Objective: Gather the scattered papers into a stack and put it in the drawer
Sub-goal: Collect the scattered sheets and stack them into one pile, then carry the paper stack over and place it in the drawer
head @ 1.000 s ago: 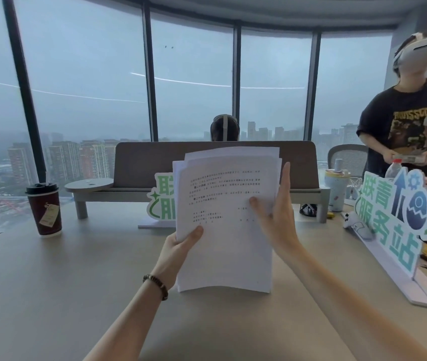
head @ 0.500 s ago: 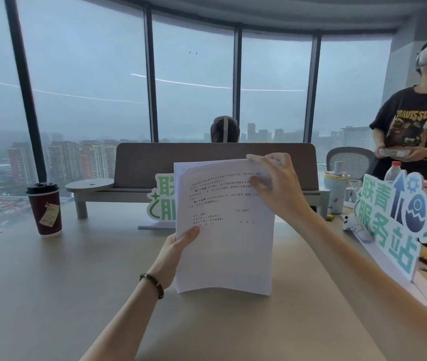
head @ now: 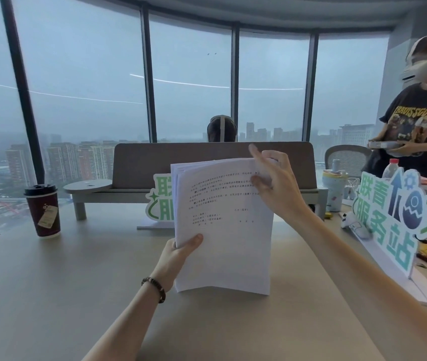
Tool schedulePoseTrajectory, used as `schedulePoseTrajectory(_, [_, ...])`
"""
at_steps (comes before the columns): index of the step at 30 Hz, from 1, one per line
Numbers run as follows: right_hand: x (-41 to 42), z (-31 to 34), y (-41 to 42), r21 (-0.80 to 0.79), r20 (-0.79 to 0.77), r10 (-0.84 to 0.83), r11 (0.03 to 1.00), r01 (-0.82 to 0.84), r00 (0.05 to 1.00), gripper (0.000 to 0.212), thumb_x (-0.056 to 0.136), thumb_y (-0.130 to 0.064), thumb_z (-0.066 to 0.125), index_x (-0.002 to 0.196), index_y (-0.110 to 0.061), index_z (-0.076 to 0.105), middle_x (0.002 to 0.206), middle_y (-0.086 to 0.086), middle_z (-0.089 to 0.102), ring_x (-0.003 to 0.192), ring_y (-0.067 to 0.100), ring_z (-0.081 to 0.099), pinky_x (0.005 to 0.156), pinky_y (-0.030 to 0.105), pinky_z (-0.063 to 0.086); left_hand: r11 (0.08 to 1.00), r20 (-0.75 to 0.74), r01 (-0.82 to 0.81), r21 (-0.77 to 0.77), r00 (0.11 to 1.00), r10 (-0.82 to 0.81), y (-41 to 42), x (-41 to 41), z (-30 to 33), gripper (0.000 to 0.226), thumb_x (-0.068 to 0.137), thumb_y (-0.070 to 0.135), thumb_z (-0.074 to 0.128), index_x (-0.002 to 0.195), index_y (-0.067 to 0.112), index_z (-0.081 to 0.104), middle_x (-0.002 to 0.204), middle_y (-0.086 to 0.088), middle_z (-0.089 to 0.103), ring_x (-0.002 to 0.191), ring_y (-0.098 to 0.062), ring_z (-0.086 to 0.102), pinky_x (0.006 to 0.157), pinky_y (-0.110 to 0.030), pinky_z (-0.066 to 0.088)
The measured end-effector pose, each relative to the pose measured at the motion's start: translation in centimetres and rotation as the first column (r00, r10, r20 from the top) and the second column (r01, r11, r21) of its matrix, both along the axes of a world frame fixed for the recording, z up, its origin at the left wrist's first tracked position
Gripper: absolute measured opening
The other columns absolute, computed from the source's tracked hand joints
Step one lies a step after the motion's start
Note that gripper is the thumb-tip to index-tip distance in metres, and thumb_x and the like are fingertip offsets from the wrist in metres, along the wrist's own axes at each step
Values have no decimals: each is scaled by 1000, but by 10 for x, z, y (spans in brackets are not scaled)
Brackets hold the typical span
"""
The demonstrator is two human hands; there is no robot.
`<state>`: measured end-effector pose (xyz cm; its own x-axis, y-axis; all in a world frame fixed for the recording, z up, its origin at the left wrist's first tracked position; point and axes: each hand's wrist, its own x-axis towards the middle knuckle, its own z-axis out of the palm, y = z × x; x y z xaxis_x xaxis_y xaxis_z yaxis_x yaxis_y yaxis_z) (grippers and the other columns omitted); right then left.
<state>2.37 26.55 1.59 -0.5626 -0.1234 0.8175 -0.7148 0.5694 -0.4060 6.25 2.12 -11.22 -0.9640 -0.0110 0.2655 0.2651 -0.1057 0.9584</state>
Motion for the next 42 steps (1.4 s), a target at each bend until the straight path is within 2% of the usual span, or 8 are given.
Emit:
schedulePoseTrajectory(3, [8,-13,-1,-466,204,277,871,-155,939,94,81,-22,82,150,-45,23,123,-9,57,111,9,62,88,29,56,999,5,-37,6,999,37,2,0,-2,29,82,34,75,102,13,76,102,-12,76,95,-32,73,83,-45,59])
schedulePoseTrajectory(5, [5,-36,0,-634,314,483,747,-198,818,75,76,-26,85,139,-23,45,115,-2,70,103,20,71,80,35,61,999,8,-31,14,999,31,2,1,-1,29,82,34,76,102,13,76,103,-12,76,96,-32,73,85,-46,59])
schedulePoseTrajectory(10, [1,-90,-9,-663,465,570,731,-160,677,40,78,-28,82,113,-12,71,109,10,75,94,26,74,80,40,61,993,-7,-100,-55,995,100,6,-2,-1,20,88,32,72,94,13,76,95,-8,77,89,-27,74,78,-41,61])
schedulePoseTrajectory(15, [-4,-89,-25,-561,455,260,827,47,852,29,74,-40,84,95,-26,71,94,-4,77,86,20,74,77,43,61,926,-142,-281,-251,957,252,2,-14,-10,76,69,71,66,69,-4,56,64,-3,55,62,-17,52,59,-32,42])
schedulePoseTrajectory(18, [4,-84,-29,-468,394,91,876,114,915,18,77,-40,81,86,-33,66,89,-10,72,85,13,69,76,38,58,940,-159,-311,-140,944,289,10,-6,-2,61,74,58,70,72,-3,67,65,-5,68,62,-21,63,58,-36,51])
schedulePoseTrajectory(25, [14,-105,-31,-740,335,605,643,-195,722,42,84,-24,79,122,-22,62,110,0,74,96,19,73,69,30,60,992,27,-124,9,992,123,11,-2,-5,17,90,26,70,100,13,76,95,-5,78,90,-23,74,81,-39,59])
schedulePoseTrajectory(32, [6,-102,-23,-497,523,402,860,-114,751,24,87,-44,71,103,-27,73,97,-8,77,90,15,74,79,35,61,987,-2,-128,-92,992,129,5,-3,-1,14,90,22,70,100,13,75,96,-4,78,93,-26,74,78,-36,60])
schedulePoseTrajectory(42, [9,-103,-6,-673,551,588,732,-101,591,25,95,-28,66,112,-11,72,103,5,77,93,25,75,77,35,59,995,187,91,38,978,-97,-3,2,5,36,92,26,63,119,2,66,113,-17,73,98,-32,72,79,-40,60])
